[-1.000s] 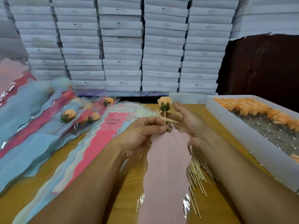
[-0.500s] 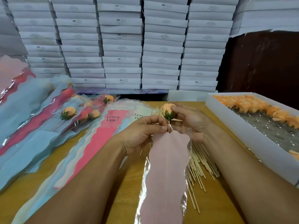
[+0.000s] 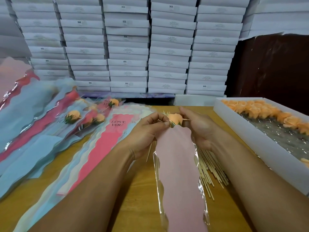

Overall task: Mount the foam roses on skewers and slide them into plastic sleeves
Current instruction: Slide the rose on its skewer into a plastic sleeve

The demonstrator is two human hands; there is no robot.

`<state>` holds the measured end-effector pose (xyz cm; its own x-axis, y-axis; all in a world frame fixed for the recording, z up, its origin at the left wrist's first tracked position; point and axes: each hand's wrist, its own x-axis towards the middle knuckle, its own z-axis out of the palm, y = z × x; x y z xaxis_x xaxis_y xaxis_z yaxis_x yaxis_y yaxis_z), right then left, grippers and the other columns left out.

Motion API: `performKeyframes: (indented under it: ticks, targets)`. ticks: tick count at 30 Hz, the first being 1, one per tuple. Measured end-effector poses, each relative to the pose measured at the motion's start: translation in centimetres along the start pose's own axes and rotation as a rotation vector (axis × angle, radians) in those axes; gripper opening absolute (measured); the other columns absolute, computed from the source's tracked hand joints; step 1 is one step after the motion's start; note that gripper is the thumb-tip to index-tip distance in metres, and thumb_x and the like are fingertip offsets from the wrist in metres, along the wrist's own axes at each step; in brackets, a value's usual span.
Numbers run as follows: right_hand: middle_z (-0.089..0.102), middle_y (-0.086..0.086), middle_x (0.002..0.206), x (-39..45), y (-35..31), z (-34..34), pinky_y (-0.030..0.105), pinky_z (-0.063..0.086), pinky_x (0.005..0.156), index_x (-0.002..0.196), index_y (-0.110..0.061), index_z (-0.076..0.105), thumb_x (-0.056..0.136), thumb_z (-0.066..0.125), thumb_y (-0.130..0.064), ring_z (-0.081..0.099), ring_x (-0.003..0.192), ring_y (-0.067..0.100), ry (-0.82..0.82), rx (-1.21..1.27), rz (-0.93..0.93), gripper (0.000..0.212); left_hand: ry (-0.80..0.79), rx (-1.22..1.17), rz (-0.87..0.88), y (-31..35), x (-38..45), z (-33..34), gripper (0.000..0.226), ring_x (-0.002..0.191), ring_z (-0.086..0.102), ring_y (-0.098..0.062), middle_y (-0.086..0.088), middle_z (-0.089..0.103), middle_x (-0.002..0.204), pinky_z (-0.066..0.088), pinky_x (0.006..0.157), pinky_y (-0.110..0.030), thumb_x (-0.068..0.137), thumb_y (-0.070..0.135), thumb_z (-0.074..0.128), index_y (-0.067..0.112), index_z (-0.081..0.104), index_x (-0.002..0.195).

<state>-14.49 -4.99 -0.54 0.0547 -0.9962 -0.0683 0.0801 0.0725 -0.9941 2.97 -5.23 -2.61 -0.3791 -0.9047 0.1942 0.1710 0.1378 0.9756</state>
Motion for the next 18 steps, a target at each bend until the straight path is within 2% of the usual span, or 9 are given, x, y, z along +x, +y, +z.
performKeyframes:
  ticks: [4, 6, 10, 13, 18]
  targets:
    - [0.067, -0.005, 0.063, 0.04, 0.12, 0.09, 0.025, 0.041, 0.049, 0.1, -0.02, 0.07, 0.1, 0.054, -0.051, 0.055, 0.05, 0.011, 0.012, -0.077, -0.003, 0.035, 0.054, 0.021, 0.005, 0.1, 0.02, 0.03, 0.015, 0.068, 0.051, -0.018, -0.009, 0.055, 0.081, 0.039, 0.061, -0.03, 0.097, 0.005, 0.057, 0.013, 0.061, 0.086]
    - [0.064, -0.007, 0.058, 0.01, 0.23, 0.2, 0.026, 0.039, 0.049, 0.093, -0.022, 0.072, 0.1, 0.054, -0.051, 0.053, 0.047, 0.009, 0.002, -0.094, -0.015, 0.036, 0.069, 0.034, 0.012, 0.19, 0.01, 0.02, 0.011, 0.068, 0.052, -0.018, -0.009, 0.056, 0.081, 0.041, 0.06, -0.029, 0.098, 0.006, 0.057, 0.012, 0.061, 0.089]
    - [0.064, -0.009, 0.061, 0.23, 0.47, 0.24, 0.027, 0.04, 0.054, 0.066, -0.03, 0.078, 0.099, 0.055, -0.051, 0.056, 0.05, 0.006, 0.002, -0.124, -0.048, 0.045, 0.093, 0.054, 0.028, 0.11, 0.11, 0.08, 0.008, 0.077, 0.049, -0.027, -0.015, 0.054, 0.086, 0.041, 0.065, -0.033, 0.098, 0.007, 0.058, 0.011, 0.06, 0.091]
    - [0.065, -0.01, 0.063, 0.32, 0.47, 0.21, 0.025, 0.041, 0.052, 0.064, -0.027, 0.078, 0.098, 0.056, -0.053, 0.055, 0.047, 0.003, 0.015, -0.148, -0.04, 0.048, 0.11, 0.058, 0.028, -0.03, 0.17, 0.19, 0.011, 0.081, 0.047, -0.028, -0.015, 0.052, 0.086, 0.039, 0.067, -0.035, 0.097, 0.007, 0.059, 0.013, 0.061, 0.088]
    - [0.065, -0.007, 0.064, 0.28, 0.55, 0.06, 0.026, 0.048, 0.05, 0.061, -0.023, 0.071, 0.093, 0.061, -0.056, 0.059, 0.052, 0.009, -0.017, -0.181, -0.028, 0.048, 0.146, 0.08, 0.043, -0.18, 0.14, 0.26, 0.012, 0.065, 0.048, -0.019, -0.008, 0.051, 0.075, 0.039, 0.057, -0.028, 0.096, 0.01, 0.062, 0.016, 0.062, 0.085]
